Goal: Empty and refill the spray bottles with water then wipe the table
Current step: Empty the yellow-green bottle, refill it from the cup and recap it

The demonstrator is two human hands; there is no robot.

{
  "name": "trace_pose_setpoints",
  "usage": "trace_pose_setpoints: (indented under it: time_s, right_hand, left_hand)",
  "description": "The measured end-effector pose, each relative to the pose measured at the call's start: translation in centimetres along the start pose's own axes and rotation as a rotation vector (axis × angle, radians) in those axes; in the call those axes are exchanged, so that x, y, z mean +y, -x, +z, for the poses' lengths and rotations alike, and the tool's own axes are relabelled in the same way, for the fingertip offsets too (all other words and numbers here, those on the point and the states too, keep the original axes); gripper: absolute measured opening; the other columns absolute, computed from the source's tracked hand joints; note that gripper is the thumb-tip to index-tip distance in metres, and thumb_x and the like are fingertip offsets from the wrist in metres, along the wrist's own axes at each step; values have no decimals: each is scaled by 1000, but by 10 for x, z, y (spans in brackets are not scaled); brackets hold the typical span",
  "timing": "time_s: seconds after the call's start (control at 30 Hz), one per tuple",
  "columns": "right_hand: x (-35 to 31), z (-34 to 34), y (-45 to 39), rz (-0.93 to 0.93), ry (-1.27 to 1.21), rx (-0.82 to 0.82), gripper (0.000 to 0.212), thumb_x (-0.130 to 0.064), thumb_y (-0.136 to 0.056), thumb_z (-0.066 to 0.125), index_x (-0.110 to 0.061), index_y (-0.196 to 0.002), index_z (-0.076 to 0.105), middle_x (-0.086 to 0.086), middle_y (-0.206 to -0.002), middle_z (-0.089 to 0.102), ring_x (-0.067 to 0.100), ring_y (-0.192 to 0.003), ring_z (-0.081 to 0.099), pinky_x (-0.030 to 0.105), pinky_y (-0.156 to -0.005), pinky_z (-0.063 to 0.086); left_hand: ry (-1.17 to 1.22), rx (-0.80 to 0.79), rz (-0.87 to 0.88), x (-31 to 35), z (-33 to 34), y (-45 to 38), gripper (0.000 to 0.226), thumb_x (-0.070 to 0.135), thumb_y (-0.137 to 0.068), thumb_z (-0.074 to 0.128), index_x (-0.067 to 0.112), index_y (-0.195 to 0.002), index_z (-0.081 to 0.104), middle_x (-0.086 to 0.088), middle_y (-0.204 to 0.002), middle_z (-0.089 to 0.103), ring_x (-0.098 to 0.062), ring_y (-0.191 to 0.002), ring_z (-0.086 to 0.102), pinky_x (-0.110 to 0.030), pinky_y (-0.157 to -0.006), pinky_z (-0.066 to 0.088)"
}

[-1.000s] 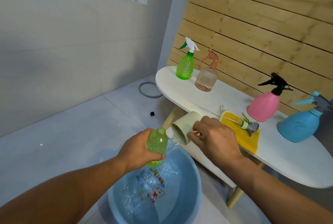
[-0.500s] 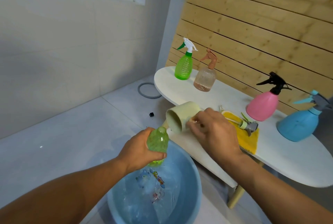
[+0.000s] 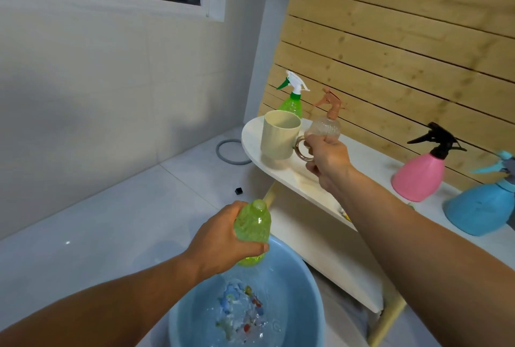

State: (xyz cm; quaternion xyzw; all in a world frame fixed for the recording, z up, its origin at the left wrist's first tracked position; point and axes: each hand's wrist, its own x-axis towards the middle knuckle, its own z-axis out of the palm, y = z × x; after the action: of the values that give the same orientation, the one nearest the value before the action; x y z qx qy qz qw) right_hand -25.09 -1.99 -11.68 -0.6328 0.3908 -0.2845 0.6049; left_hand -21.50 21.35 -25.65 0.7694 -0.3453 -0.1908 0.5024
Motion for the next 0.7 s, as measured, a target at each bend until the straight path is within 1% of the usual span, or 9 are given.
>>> trace_pose_setpoints:
  time_s: [0.17, 0.23, 0.37, 0.5, 0.63, 0.7]
  right_hand:
    - [10, 27, -24, 81, -65, -26, 20, -27, -98, 67, -15, -89, 54, 3, -85, 56, 15, -58, 43, 21, -43, 42]
    - [13, 34, -30, 117, -81, -29, 22, -25, -99, 65, -16, -86, 51, 3, -83, 55, 14, -58, 45, 19, -42, 44]
    - [22, 41, -40, 164, -85, -34, 22, -22, -101, 62, -16, -85, 50, 3, -81, 53, 13, -57, 49, 18, -41, 47]
    - [27, 42, -45, 166, -40, -39, 21, -23, -101, 62, -15, -85, 52, 5, -75, 53, 15, -54, 47, 20, -42, 45]
    - [30, 40, -47, 150, 87, -61, 18, -28, -102, 60, -12, -94, 58, 7, -76, 54, 17, -54, 43, 26, -48, 42]
    - [30, 40, -49, 130, 100, -65, 19, -26, -102, 60, -11, -91, 57, 9, -73, 53, 17, -50, 41, 28, -50, 40]
  left_hand:
    - [13, 3, 24, 5, -6, -13, 71, 55, -62, 92, 43, -123, 59, 16, -113, 70, -6, -106, 67, -41, -93, 59]
    - [15, -2, 32, 6, -8, -17, 72, 54, -63, 93, 42, -125, 59, 16, -114, 69, -5, -106, 66, -41, -92, 59]
    - [5, -3, 44, 9, -11, -24, 69, 54, -64, 93, 41, -122, 59, 15, -112, 69, -4, -104, 66, -39, -91, 59]
    - [7, -8, 42, 8, -14, -28, 71, 55, -63, 92, 41, -124, 59, 16, -113, 68, -4, -105, 66, -39, -90, 60]
    - [10, -6, 41, 6, -16, -31, 71, 55, -64, 92, 41, -125, 59, 16, -114, 68, -4, -105, 65, -40, -90, 61]
    - [14, -6, 39, 5, -16, -32, 70, 54, -65, 93, 41, -125, 59, 16, -114, 68, -4, -106, 65, -40, -90, 61]
